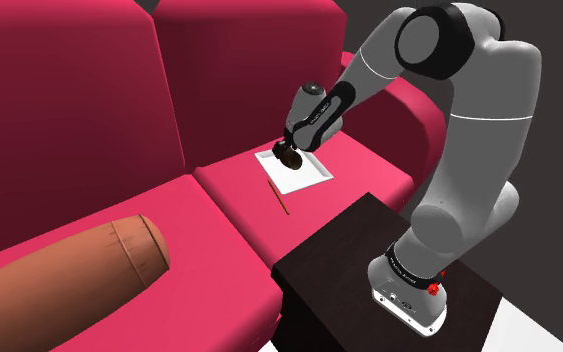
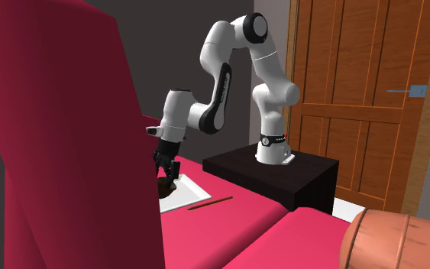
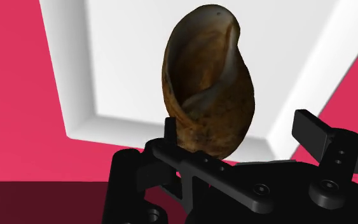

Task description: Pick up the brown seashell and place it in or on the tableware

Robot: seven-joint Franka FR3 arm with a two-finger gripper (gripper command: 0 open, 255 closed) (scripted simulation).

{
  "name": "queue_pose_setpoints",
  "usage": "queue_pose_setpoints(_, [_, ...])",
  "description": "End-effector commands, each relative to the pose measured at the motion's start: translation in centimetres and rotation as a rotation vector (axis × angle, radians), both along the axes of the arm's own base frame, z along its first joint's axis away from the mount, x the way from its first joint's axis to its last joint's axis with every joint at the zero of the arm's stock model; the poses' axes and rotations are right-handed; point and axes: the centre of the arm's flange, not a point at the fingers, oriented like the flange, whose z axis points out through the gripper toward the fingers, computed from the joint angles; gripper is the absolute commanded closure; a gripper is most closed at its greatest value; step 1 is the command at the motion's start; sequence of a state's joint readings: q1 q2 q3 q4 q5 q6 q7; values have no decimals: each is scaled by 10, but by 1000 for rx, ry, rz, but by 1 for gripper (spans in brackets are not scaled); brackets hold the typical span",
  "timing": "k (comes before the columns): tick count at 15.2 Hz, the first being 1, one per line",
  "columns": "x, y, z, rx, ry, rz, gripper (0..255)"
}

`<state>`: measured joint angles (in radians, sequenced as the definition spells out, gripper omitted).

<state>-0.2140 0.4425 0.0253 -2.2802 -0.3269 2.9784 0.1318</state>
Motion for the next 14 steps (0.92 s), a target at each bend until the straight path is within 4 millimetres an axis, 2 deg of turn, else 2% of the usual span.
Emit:
queue_pose_setpoints(1, [-22,3,-32,-12,199,-11,0])
queue_pose_setpoints(2, [-14,-8,-13,-4,198,-10,0])
queue_pose_setpoints(6, [-17,-4,36,-4,198,-10,0])
queue_pose_setpoints(14, [-17,-4,36,-4,198,-10,0])
